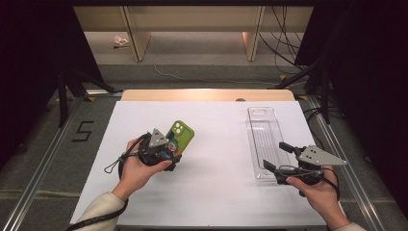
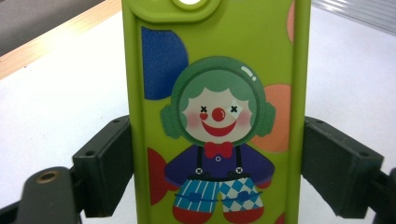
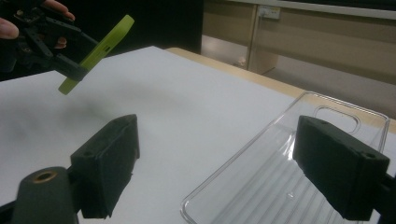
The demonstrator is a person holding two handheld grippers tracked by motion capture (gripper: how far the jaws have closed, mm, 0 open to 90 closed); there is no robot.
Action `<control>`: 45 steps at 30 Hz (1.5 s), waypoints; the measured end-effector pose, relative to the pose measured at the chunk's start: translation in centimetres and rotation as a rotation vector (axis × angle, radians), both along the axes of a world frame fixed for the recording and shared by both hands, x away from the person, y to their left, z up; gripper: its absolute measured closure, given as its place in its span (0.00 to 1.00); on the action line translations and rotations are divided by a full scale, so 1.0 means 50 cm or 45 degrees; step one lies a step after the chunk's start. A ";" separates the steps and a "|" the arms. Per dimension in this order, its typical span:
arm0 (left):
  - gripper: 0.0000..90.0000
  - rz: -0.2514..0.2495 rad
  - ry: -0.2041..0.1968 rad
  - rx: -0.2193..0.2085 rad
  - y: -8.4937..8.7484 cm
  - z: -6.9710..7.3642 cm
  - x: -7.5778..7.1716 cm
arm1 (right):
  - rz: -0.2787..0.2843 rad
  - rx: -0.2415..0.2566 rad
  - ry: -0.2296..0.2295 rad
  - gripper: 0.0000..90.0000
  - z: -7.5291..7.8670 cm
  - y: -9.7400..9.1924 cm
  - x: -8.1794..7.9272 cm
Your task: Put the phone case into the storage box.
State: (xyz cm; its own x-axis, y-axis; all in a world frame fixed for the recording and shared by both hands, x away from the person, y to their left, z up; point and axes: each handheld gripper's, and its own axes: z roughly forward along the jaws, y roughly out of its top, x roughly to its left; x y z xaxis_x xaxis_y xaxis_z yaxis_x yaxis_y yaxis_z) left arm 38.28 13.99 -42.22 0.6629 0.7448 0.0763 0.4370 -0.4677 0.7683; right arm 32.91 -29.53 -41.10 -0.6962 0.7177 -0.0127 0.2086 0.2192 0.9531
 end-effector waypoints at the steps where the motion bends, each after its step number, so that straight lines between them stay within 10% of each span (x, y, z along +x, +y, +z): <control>1: 0.18 -0.002 -0.001 0.001 -0.001 0.000 -0.001 | 0.001 0.001 0.001 0.18 0.000 0.000 0.000; 45: 0.18 -0.087 -0.017 0.008 -0.045 0.004 -0.019 | 0.029 -0.003 -0.017 0.12 0.005 0.043 0.000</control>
